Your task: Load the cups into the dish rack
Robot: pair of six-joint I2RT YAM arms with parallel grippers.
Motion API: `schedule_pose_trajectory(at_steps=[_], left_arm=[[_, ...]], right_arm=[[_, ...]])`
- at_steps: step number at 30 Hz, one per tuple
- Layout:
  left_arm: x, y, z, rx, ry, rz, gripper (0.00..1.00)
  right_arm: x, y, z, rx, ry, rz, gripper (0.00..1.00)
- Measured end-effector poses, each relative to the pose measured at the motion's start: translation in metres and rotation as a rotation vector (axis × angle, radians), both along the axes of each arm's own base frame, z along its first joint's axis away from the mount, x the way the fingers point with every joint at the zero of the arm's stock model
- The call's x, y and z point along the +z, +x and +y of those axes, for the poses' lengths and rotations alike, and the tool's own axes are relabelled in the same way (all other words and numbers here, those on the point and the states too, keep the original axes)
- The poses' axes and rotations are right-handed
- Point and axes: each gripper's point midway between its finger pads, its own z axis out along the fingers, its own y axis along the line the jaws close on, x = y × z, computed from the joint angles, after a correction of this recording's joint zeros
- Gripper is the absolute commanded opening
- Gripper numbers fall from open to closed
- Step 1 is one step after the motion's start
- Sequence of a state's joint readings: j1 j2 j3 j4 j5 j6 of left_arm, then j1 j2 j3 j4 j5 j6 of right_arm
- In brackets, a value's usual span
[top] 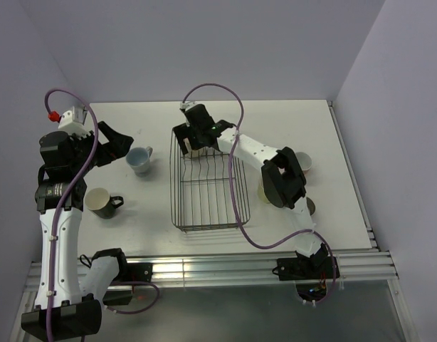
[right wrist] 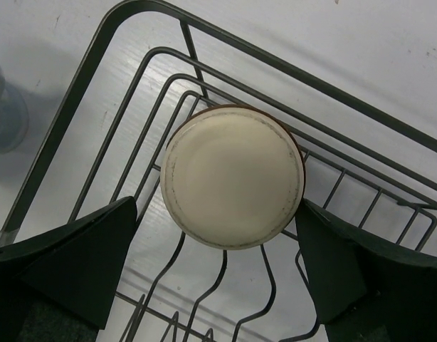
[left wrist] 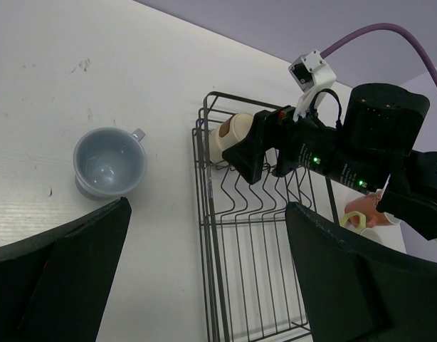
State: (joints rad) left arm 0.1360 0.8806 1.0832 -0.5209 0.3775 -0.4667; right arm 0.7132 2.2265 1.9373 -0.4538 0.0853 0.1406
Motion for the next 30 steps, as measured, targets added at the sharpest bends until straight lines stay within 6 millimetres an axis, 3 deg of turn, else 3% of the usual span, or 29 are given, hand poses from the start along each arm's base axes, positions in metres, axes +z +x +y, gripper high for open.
schedule_pose_trajectory(at_steps=[3,6,10,13,16,18,20,22,25,30], left_arm=[[0.0,0.0,0.0,-0.001,0.0,0.001,0.99],[-0.001,0.0,-0.001,-0.006,-0.001,0.003,0.99],[-0.004,0.004,-0.003,-0.035,0.005,0.018,0.99],[-0.009,0.012,-0.007,-0.071,0.028,0.037,0.99],[-0.017,0.017,-0.018,-0.134,0.075,0.052,0.99],[-0.022,0.017,-0.031,-0.191,0.105,0.057,0.99],[-0.025,0.016,-0.047,-0.256,0.141,0.056,0.99],[-0.026,0.014,-0.063,-0.321,0.174,0.045,0.99],[-0.025,0.012,-0.083,-0.398,0.207,0.03,0.99],[-0.032,0.012,-0.098,-0.469,0.249,0.031,0.99]], right_arm=[[0.004,-0.002,-0.002,-0.002,-0.001,0.002,1.0],[0.022,-0.003,-0.005,-0.002,0.016,-0.014,1.0],[0.072,-0.007,-0.016,0.014,0.069,-0.059,1.0],[0.124,-0.015,-0.042,0.035,0.12,-0.115,1.0],[0.166,-0.029,-0.092,0.041,0.159,-0.156,1.0],[0.188,-0.037,-0.142,0.021,0.177,-0.182,1.0],[0.194,-0.045,-0.193,-0.018,0.166,-0.189,1.0],[0.193,-0.057,-0.246,-0.07,0.129,-0.185,1.0],[0.181,-0.087,-0.302,-0.111,0.043,-0.15,1.0],[0.142,-0.156,-0.347,-0.088,-0.086,-0.04,1.0]])
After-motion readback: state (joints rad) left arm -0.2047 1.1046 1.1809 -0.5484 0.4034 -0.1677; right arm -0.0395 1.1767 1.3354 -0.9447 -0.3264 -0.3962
